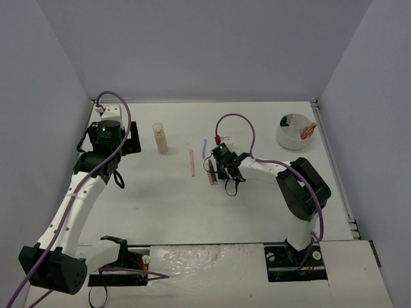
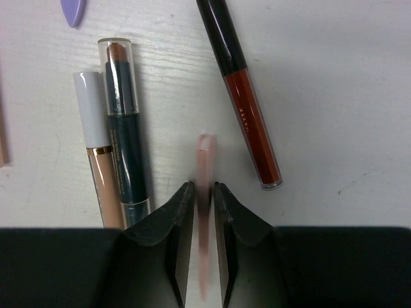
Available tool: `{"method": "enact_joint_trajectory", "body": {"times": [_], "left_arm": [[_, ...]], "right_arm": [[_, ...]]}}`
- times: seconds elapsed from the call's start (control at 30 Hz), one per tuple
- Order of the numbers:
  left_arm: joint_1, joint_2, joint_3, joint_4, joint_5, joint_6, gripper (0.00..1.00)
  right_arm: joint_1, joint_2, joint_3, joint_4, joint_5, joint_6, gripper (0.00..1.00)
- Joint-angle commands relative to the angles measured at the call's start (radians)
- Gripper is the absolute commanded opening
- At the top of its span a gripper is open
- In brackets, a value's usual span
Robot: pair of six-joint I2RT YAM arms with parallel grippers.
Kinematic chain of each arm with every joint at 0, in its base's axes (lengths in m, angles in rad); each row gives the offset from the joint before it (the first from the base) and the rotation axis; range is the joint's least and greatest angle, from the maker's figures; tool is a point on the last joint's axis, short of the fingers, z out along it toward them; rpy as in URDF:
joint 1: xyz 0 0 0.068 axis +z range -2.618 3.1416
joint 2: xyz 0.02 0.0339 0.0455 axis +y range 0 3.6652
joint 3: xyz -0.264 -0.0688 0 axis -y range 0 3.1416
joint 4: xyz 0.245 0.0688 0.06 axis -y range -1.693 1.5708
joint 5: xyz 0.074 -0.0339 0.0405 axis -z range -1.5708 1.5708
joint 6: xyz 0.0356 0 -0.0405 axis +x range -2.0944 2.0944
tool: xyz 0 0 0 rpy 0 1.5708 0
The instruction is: Organize the makeup
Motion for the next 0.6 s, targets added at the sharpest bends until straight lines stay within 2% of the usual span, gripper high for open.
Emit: {"method": "enact_joint_trajectory", "body": {"times": [0.0, 0.17, 0.33, 0.57], "left_arm": [[0.007, 0.001, 0.018, 0.038, 0.004, -0.01, 0.97], [0.007, 0.004, 0.019, 0.038, 0.007, -0.011, 0.97], [0.007, 0.003, 0.019, 0.036, 0.003, -0.01, 0.97], [0.006, -0.01, 0.013, 0.043, 0.003, -0.005, 0.97]], "right_arm": [[0.002, -0.014, -0.006, -0.005, 0.032, -0.007, 0.1], [0.004, -0.08, 0.019, -0.007, 0.037, -0.038, 0.0], [-0.014, -0.191, 0.091, -0.036, 0.035, -0.151, 0.0], [-0.197, -0.309, 0.16, -0.032, -0.071, -0.365, 0.0]]}}
